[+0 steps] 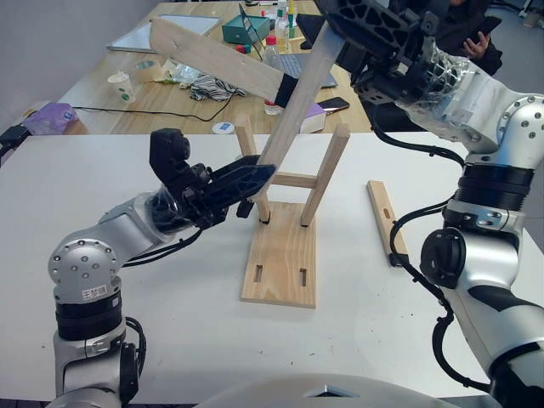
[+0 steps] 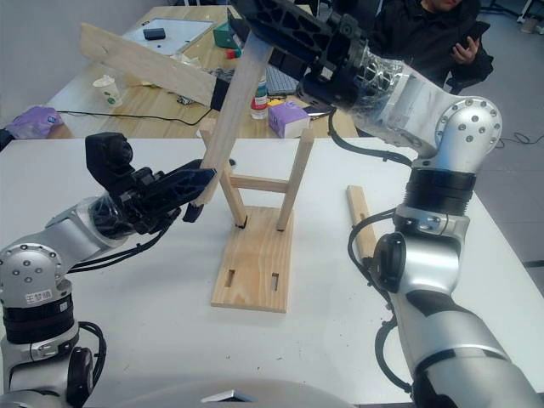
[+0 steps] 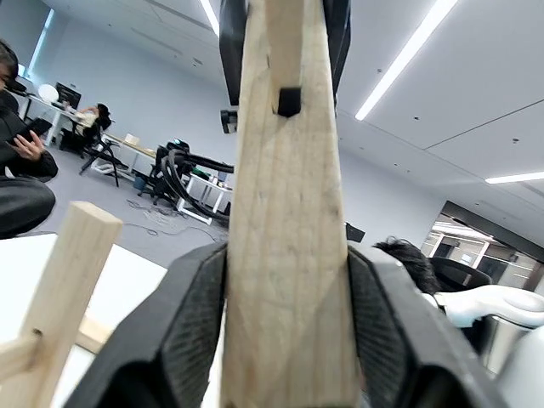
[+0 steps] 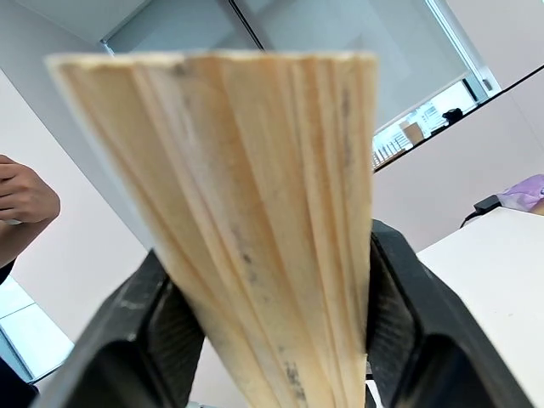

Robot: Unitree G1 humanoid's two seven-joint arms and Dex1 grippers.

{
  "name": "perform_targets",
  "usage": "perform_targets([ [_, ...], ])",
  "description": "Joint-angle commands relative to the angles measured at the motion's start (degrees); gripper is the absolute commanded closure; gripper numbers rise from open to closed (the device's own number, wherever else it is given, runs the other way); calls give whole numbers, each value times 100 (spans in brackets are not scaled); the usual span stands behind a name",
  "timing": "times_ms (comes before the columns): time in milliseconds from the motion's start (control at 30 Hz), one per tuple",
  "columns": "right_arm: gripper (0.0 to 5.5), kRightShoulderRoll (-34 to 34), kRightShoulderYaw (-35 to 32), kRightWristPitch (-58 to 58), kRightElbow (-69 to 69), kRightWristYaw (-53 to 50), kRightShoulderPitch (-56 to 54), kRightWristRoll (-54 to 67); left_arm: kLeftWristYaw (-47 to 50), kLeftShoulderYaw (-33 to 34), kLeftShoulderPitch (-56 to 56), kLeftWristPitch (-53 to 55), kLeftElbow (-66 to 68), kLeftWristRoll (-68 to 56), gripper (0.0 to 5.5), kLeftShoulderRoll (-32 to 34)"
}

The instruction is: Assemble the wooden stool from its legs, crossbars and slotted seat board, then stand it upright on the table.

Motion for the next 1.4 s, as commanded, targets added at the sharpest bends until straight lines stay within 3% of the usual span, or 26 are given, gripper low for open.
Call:
perform_targets([
  [33,324,39,-84,-237,-298,-48,-112,234,238,184,-27,-180,229,243,253,104],
  [233,343,-280,-154,-731,-987,397,533,-259,-277,1023,968,-295,1428,1291,232,1234],
  [367,343,-619,77,-992,-2123,1496,1866,-842,-95,883,706,-990,2791,2446,232,1045],
  [500,343,-673,989,-2320,-3346,2805,3253,-2377,-161,951,364,-1154,3189,2727,232,948],
  [633,343,-507,1499,-3435,-3588,3244,3994,-3379,-240,961,125,-1033,3255,2802,232,947],
  [1400,343,-910,2288,-4900,-2597,4207,4629,-5065,-371,822,-140,-664,2955,2966,232,621],
])
